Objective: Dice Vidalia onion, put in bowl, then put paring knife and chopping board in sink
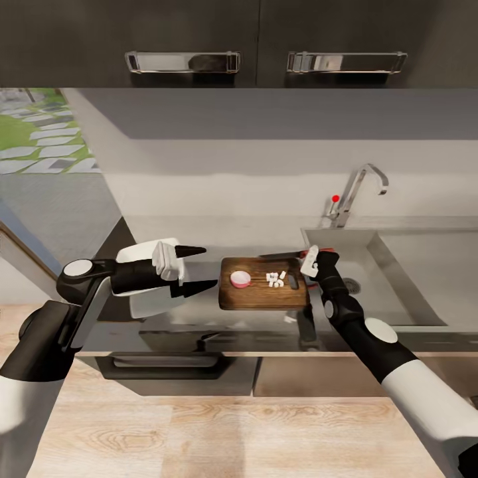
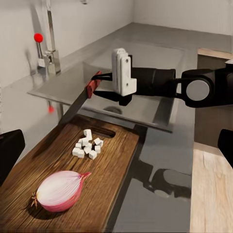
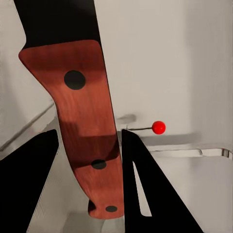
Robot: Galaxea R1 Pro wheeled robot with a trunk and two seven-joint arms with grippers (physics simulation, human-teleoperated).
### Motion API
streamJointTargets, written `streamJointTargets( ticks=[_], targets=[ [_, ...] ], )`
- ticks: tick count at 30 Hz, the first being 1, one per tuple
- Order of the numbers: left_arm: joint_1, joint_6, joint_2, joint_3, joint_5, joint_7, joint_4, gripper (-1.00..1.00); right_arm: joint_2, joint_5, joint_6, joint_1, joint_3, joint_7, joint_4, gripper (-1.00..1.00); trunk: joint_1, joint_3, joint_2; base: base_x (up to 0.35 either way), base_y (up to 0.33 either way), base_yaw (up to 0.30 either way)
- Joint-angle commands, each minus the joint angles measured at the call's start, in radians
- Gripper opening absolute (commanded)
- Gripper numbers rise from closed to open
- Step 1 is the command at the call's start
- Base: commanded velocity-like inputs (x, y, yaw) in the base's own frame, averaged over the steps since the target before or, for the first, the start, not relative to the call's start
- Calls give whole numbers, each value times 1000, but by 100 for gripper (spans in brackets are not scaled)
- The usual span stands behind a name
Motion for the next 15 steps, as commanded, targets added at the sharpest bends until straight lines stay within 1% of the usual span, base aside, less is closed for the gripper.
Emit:
streamJointTargets(
  ticks=[1,3,5,6,9,13,15],
  targets=[
    [-1,9,0,-1,8,0,0,100,-1,9,11,-1,6,-3,0,-100,1,-2,-2,0,205,0],
    [-2,10,0,1,8,-2,0,100,-1,11,12,-1,10,-5,0,-100,1,-2,-2,0,268,0],
    [-1,10,-1,1,8,-2,0,100,-1,13,14,-1,28,-6,1,-100,1,-2,-2,0,116,0],
    [-1,10,-1,2,8,-2,0,100,-1,13,14,-1,38,-6,1,-100,1,-2,-2,0,46,0],
    [0,9,-1,2,8,-2,0,100,-1,13,14,-1,52,-6,2,-100,1,-2,-2,0,23,0],
    [-1,9,-1,2,8,-1,0,100,-1,14,14,-1,99,-7,11,-100,1,-2,-2,0,4,0],
    [-1,9,-1,2,8,-1,0,100,-1,15,15,-1,108,-8,16,-100,1,-2,-2,0,1,0]
  ],
)
